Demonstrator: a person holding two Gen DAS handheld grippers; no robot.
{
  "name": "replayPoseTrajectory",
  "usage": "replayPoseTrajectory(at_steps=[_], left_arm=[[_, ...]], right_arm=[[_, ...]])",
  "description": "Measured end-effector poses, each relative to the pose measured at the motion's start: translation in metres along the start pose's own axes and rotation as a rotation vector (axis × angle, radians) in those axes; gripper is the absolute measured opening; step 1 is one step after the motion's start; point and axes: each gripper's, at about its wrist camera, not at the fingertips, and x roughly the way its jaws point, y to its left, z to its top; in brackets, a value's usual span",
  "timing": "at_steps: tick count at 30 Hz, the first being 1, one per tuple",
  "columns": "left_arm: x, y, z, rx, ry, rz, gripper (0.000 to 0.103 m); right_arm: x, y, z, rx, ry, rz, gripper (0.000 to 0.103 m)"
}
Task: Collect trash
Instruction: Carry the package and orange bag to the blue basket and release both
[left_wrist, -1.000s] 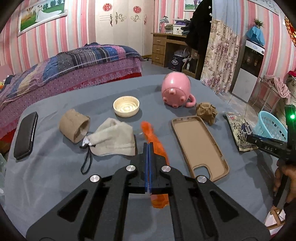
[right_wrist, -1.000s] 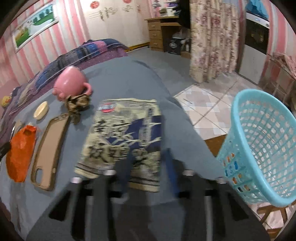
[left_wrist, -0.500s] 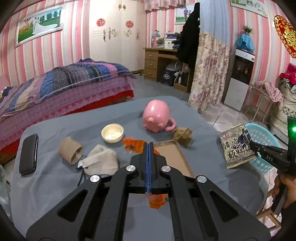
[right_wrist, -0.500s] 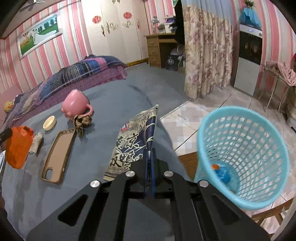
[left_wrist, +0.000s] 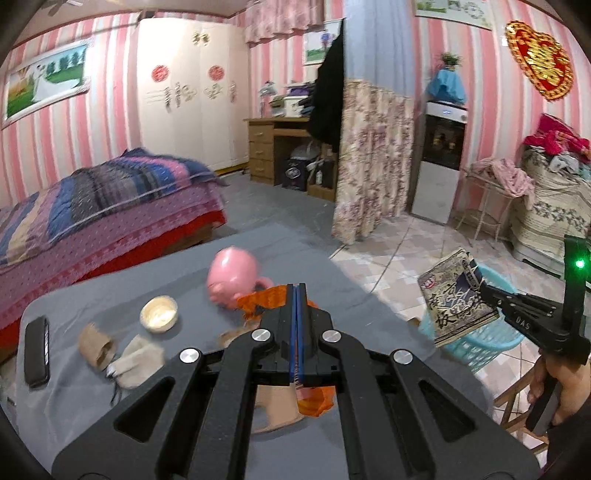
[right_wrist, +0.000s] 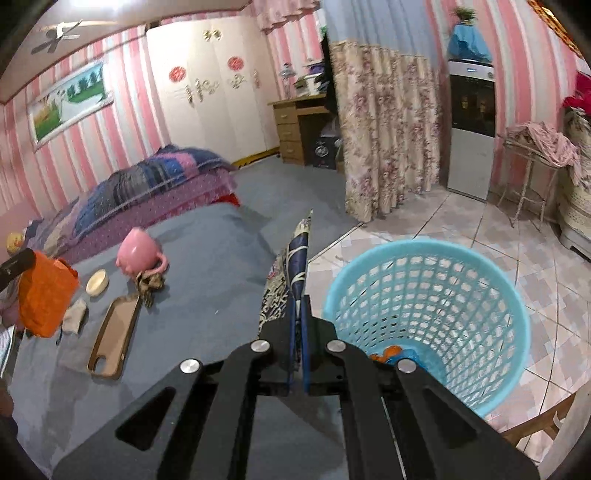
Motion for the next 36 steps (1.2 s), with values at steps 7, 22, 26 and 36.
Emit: replayPoseTrajectory(at_steps=[7, 22, 26, 36], left_arm=[[0.032, -0.068, 0.019, 0.063, -0.009, -0.116, 0.0], [0.119, -0.199, 0.006, 0.176, 0.063, -0.322, 0.0], [0.141, -0.225, 0.004, 0.199, 0.068, -0.354, 0.0], [0.193, -0.256, -0.007, 0.258, 0.126, -0.317, 0.001]], right_arm=[[-0.011, -0.05, 0.009, 0.042, -0.038, -0.135, 0.003], [-0.001, -0.15, 0.002, 0.135, 0.016, -0.346, 0.003], [0.0, -0.166, -0.001, 0.169, 0.015, -0.349, 0.003], [0.007, -0.174, 0.001, 0.17, 0.005, -0.35, 0.003]])
